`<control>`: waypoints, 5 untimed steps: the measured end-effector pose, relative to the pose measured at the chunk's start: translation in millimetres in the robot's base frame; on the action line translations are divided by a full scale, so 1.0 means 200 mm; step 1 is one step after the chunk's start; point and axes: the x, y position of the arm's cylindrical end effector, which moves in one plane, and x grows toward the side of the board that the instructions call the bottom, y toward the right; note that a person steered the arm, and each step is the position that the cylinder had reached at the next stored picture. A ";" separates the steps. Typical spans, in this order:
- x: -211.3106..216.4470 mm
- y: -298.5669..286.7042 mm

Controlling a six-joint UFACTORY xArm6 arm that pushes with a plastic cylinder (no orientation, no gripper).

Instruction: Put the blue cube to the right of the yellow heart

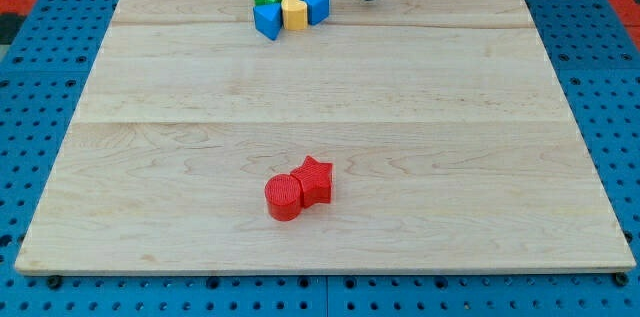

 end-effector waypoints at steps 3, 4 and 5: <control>0.12 -0.38; 0.29 -0.38; 0.35 -0.37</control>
